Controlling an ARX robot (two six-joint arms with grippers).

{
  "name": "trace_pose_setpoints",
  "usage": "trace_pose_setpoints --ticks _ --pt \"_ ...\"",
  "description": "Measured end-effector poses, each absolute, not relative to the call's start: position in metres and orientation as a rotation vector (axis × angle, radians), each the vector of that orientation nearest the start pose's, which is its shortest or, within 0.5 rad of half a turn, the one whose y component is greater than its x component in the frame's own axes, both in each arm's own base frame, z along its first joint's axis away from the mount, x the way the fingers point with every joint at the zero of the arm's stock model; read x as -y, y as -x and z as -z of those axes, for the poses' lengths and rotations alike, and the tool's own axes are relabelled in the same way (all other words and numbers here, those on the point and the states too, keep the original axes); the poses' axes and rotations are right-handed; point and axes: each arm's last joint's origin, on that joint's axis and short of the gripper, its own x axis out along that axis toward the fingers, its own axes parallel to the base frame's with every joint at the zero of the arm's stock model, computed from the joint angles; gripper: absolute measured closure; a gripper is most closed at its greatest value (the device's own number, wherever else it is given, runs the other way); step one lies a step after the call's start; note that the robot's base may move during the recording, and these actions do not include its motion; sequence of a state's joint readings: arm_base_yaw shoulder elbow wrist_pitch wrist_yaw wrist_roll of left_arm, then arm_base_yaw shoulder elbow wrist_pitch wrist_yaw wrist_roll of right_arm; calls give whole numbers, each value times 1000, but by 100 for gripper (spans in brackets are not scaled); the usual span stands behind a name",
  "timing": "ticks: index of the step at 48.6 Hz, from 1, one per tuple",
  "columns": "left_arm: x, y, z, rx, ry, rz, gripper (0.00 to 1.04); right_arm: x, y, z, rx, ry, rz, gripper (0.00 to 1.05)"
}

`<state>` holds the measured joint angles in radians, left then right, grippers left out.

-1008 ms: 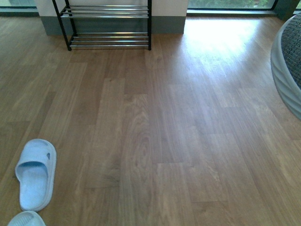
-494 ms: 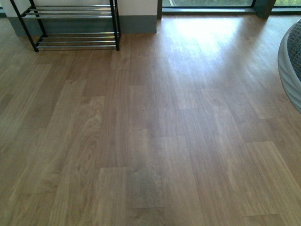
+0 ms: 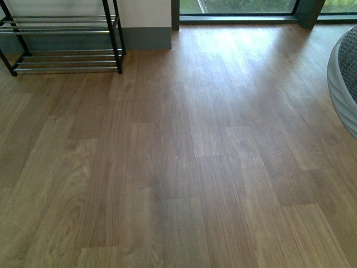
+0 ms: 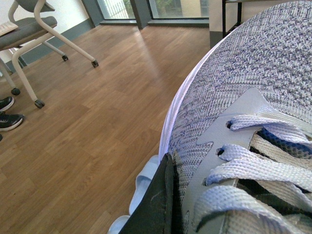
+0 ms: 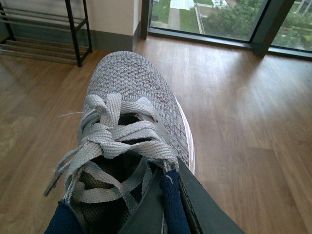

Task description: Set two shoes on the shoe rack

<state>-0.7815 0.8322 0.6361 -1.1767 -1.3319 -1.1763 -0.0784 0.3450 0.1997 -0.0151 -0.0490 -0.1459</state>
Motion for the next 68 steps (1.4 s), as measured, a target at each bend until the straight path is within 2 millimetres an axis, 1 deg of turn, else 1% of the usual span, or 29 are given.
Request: trace_pose_setpoints --ticks 68 --pt "57 -97 -237 -290 -96 -715 102 8 -118 -201 -163 136 26 103"
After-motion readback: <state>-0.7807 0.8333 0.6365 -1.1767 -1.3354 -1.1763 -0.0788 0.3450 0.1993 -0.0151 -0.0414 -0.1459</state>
